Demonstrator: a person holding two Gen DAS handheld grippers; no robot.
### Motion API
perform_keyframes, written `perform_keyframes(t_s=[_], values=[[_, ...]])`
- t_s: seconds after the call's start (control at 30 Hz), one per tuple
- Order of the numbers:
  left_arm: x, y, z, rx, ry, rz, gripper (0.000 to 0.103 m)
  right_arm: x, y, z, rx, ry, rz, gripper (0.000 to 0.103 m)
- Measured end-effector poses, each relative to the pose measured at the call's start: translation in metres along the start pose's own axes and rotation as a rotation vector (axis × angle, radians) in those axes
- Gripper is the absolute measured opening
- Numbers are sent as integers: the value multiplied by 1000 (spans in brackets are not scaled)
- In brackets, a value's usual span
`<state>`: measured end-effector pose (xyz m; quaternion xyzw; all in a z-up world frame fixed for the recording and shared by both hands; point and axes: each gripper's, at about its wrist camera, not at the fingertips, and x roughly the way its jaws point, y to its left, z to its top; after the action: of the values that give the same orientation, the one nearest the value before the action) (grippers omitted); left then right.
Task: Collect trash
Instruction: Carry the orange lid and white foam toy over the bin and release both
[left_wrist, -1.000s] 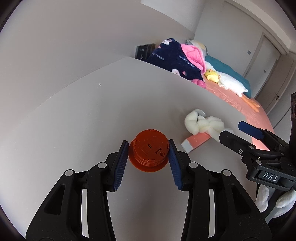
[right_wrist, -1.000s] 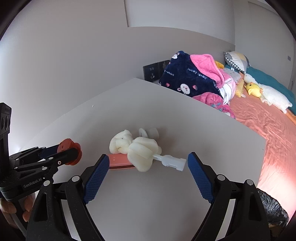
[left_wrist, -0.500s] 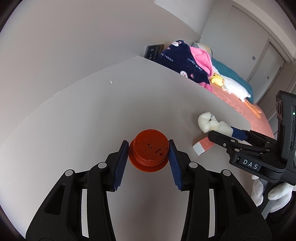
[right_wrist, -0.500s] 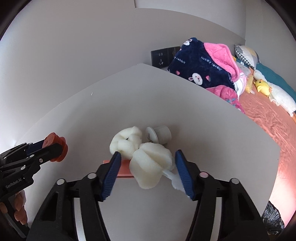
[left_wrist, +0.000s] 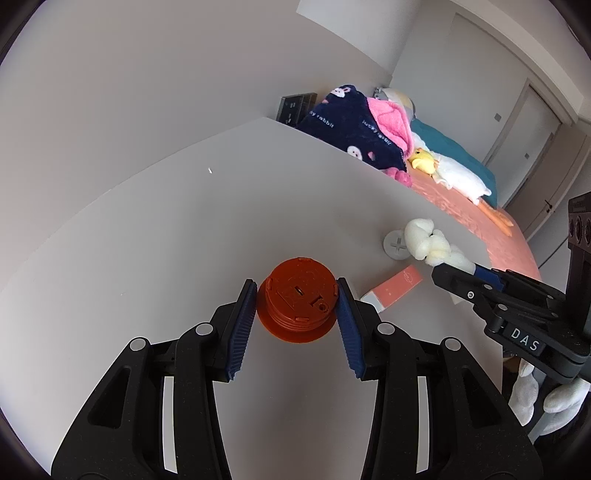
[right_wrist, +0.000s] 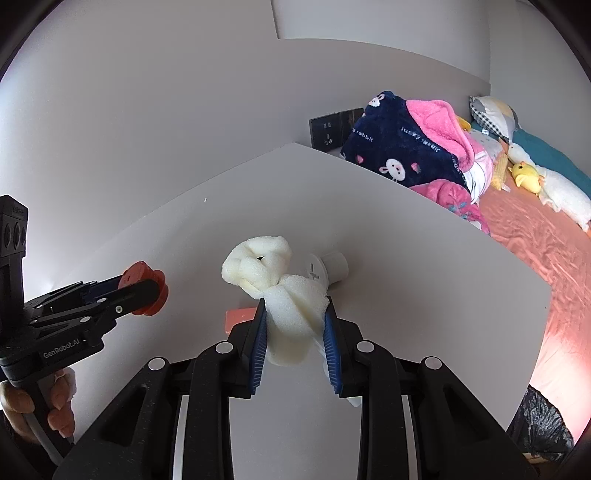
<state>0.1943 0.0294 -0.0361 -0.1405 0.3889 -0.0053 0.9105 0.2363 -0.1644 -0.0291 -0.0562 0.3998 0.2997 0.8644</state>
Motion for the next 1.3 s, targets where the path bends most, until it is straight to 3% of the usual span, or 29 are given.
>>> perform_keyframes(t_s=[0.4,0.87,1.3], values=[[-9,-32,3,39,-13,-83,42,-49,-17,-12,42,-52,6,30],[-23,-99,-16,157,3,-164,43,-110,-40,-47,100,-114,-17,31],[-37,-142,-36,206,23,-232,43,-153,-57,-80,161,-159,-41,32]])
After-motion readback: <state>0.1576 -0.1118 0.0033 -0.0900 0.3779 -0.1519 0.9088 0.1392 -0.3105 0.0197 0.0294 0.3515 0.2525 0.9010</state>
